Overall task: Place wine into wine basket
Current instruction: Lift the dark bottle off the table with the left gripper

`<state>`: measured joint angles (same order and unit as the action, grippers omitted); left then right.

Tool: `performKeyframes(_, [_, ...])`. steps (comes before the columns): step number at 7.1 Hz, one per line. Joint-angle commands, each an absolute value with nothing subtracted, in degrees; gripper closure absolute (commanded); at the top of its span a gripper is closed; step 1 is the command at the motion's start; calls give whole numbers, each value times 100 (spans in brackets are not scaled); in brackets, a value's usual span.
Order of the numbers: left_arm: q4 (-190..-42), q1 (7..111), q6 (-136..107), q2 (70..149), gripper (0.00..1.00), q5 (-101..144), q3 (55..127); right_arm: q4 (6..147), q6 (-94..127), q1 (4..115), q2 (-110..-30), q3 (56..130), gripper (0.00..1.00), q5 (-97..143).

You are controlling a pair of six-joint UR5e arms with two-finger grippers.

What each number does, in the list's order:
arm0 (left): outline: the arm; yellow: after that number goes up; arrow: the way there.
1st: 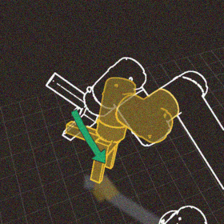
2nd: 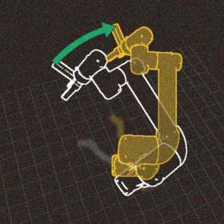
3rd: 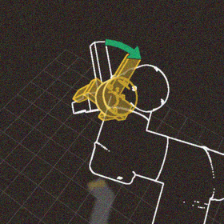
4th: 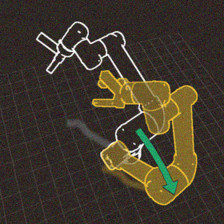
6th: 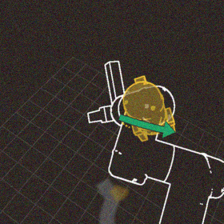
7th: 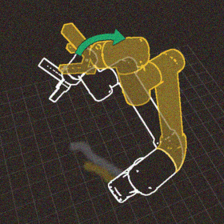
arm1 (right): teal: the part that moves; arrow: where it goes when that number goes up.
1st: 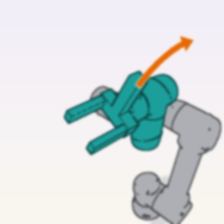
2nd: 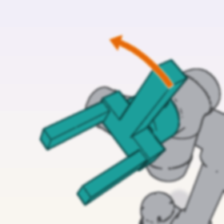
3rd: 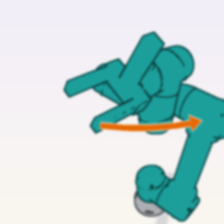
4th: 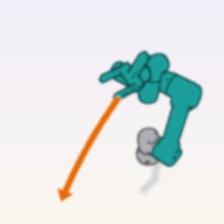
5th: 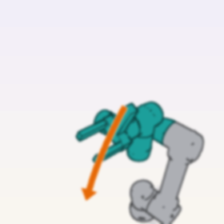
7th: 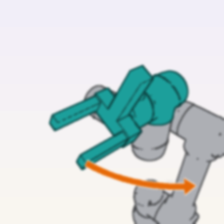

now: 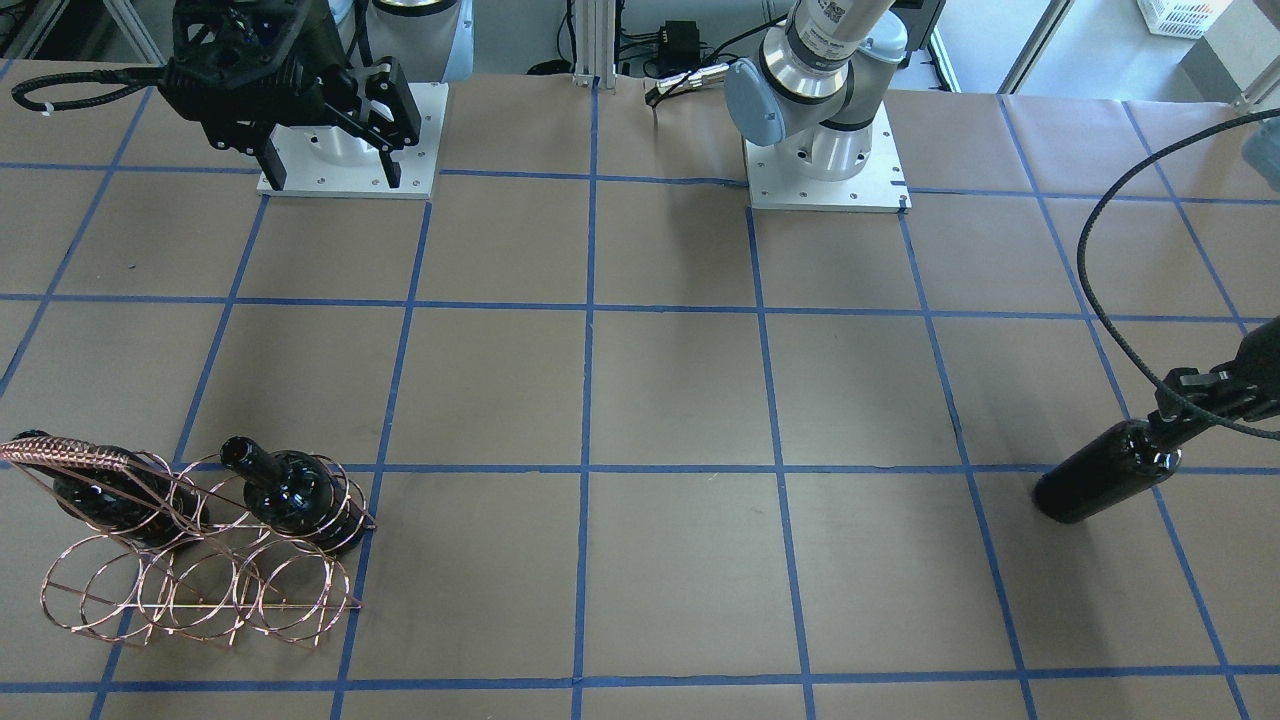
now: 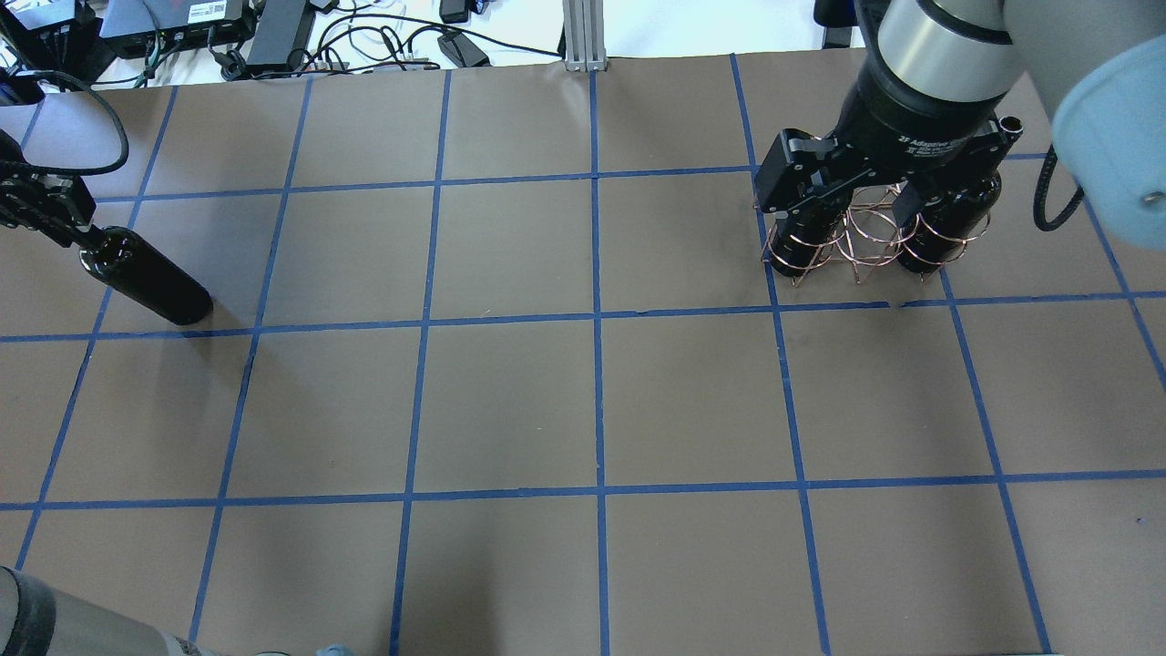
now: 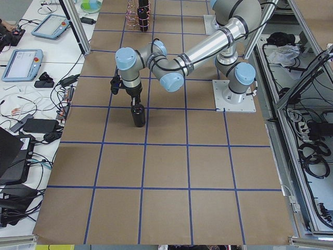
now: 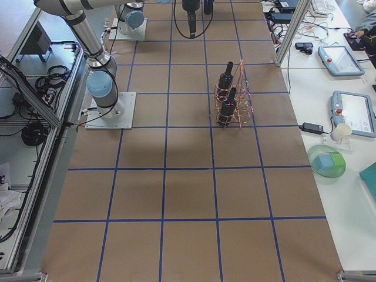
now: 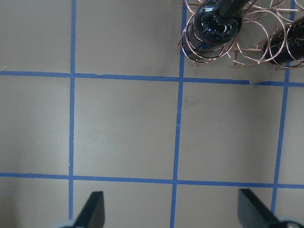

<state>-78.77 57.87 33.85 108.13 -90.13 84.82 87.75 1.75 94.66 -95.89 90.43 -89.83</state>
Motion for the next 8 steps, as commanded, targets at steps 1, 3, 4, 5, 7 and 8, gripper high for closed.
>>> performKeyframes(1, [-8058,6228,3340,10496,100,-9052,8455,8771,176,9466,-9589,9044,0,-8982])
performKeyframes(3, [-8147,6817,2650,10074,100,-9018,8499,8771,184,9466,-9589,9044,0,-8982])
performKeyframes(4, [-8156,7290,2306,9924,100,-9026,8525,8771,185,9475,-9589,9044,0,-8982])
performKeyframes(5, [-8243,7773,1789,9801,100,-8974,8560,8771,193,9475,-9598,9044,0,-8982])
performKeyframes(7, [-8218,8749,1165,9642,100,-8947,8849,8771,193,9475,-9589,9053,0,-8974])
performKeyframes(8, [-8209,9206,220,9607,100,-8930,8955,8771,193,9475,-9598,9044,0,-8982])
